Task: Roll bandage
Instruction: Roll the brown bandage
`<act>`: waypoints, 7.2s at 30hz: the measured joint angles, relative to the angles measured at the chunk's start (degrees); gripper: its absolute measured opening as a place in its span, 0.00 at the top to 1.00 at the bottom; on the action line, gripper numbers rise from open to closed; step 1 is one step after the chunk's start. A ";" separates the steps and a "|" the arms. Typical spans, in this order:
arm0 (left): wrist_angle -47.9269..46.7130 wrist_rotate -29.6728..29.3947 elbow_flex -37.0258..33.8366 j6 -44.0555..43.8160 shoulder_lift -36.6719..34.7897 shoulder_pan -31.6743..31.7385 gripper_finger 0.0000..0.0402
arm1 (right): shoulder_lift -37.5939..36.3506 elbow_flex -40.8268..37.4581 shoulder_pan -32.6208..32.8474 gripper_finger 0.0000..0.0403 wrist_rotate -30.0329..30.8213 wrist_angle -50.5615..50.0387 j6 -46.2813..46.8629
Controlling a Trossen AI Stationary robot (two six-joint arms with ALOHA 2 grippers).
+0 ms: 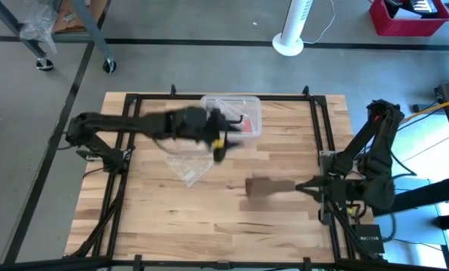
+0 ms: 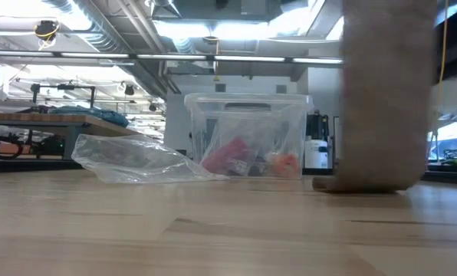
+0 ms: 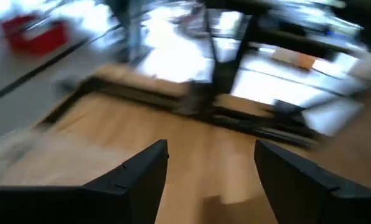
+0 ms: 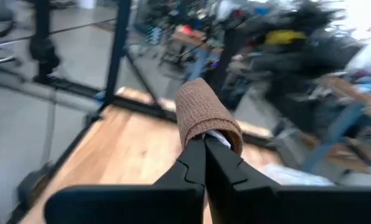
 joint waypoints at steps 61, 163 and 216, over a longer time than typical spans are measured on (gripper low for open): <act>31.69 -2.36 -3.52 11.01 21.76 -11.30 0.97 | -4.74 11.54 -11.50 1.00 -1.32 -0.54 -19.08; -2.36 25.69 2.88 -10.63 11.38 9.06 0.40 | 16.05 -36.49 -13.70 1.00 -23.54 31.77 34.48; 6.08 -21.60 -11.41 1.77 27.40 -19.19 0.42 | 16.81 -36.48 -13.75 0.99 -18.26 29.43 34.90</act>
